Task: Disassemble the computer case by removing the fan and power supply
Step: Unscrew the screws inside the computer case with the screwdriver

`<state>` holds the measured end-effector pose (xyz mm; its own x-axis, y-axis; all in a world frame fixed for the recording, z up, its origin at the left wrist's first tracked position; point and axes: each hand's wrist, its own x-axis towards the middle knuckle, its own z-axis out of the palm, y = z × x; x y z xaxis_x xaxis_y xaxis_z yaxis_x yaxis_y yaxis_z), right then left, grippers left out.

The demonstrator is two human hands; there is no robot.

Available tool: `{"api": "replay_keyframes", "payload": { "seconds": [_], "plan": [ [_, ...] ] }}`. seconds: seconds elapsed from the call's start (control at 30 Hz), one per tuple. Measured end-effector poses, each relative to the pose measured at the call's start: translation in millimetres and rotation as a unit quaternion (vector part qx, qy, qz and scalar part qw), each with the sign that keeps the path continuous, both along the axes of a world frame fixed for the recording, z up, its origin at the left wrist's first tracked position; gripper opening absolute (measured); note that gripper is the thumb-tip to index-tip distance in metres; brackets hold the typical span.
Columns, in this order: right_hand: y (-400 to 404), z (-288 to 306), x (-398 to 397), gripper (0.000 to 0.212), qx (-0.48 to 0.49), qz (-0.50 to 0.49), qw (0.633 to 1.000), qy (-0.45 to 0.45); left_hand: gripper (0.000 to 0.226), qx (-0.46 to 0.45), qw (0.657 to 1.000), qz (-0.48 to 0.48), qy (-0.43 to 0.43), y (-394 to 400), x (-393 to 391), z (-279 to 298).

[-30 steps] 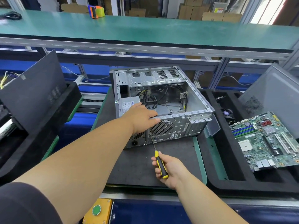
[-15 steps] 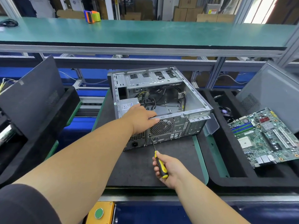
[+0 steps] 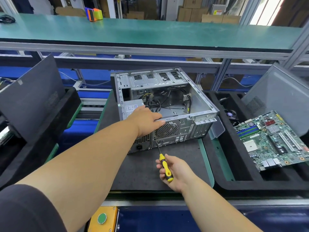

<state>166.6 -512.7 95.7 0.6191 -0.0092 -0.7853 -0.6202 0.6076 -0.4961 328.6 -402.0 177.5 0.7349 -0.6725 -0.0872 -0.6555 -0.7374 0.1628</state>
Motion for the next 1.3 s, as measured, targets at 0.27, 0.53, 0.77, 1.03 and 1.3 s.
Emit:
{"api": "replay_keyframes", "payload": {
  "seconds": [0.27, 0.53, 0.77, 1.03, 1.3],
  "plan": [
    [0.5, 0.2, 1.4, 0.036, -0.052, 0.003, 0.998, 0.023, 0.05, 0.001, 1.0, -0.004, 0.002, 0.1, -0.6, 2.5],
    [3.6, -2.4, 1.5, 0.028, -0.063, -0.004, 0.998, 0.019, 0.049, 0.004, 1.0, -0.005, 0.009, 0.6, -1.6, 3.6],
    [1.5, -3.1, 1.6, 0.03, -0.064, -0.022, 0.998, 0.017, 0.046, 0.0, 1.0, -0.01, 0.004, 0.2, -0.2, 2.4],
    [3.0, -2.8, 1.1, 0.039, -0.012, -0.003, 1.0, 0.01, 0.047, 0.001, 1.0, -0.008, 0.008, 0.6, -1.2, 3.0],
    [0.1, -6.7, 1.5, 0.036, -0.046, -0.005, 0.999, 0.02, 0.048, 0.002, 1.0, -0.017, 0.003, -0.5, 0.2, 2.4]
  ]
}}
